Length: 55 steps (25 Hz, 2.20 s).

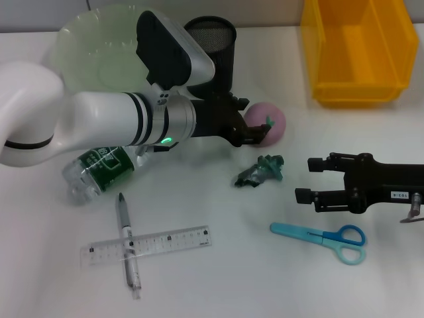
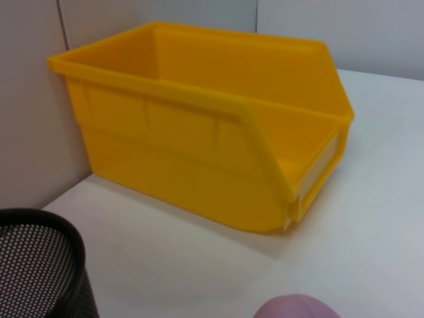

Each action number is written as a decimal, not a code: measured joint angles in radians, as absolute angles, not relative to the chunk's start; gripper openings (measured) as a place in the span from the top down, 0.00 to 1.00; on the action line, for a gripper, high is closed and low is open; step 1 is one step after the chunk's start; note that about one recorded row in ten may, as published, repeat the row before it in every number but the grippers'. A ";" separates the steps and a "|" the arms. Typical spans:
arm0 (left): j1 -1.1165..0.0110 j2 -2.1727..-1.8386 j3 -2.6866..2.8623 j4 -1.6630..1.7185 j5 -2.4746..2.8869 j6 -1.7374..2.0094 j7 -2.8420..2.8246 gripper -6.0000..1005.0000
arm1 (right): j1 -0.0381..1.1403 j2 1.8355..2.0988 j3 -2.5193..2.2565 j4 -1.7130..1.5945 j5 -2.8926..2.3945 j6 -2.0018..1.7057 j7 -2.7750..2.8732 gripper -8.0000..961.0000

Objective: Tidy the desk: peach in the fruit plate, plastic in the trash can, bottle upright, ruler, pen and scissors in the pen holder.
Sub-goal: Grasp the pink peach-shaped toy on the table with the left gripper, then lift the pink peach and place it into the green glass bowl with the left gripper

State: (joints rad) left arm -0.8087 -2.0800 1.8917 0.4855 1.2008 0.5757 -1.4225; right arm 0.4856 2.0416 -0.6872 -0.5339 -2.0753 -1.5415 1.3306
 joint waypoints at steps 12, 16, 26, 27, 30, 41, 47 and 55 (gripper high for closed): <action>-0.806 -2.080 1.961 0.484 1.153 0.552 -1.390 0.23 | 0.492 2.048 -0.690 -0.537 -2.076 -1.542 1.333 0.16; -0.801 -2.080 1.969 0.487 1.152 0.532 -1.390 0.24 | 0.501 2.049 -0.690 -0.535 -2.076 -1.542 1.333 0.17; -0.785 -2.080 2.004 0.492 1.022 0.527 -1.256 0.71 | 0.509 2.051 -0.690 -0.532 -2.075 -1.542 1.333 0.17; -0.785 -2.080 2.004 0.492 1.022 0.527 -1.256 0.75 | 0.510 2.051 -0.690 -0.531 -2.075 -1.541 1.333 0.17; -0.785 -2.080 2.018 0.492 1.013 0.527 -1.237 0.86 | 0.511 2.051 -0.690 -0.530 -2.075 -1.542 1.333 0.17; -0.698 -2.080 1.985 0.591 0.996 0.531 -1.229 0.96 | 0.506 2.051 -0.690 -0.529 -2.075 -1.546 1.333 0.17; -0.549 -2.080 1.806 0.695 0.961 0.661 -1.158 0.94 | 0.503 2.051 -0.689 -0.529 -2.075 -1.550 1.333 0.17; -0.450 -2.075 1.563 0.550 0.594 1.042 -0.918 0.92 | 0.503 2.061 -0.689 -0.531 -2.075 -1.551 1.318 0.18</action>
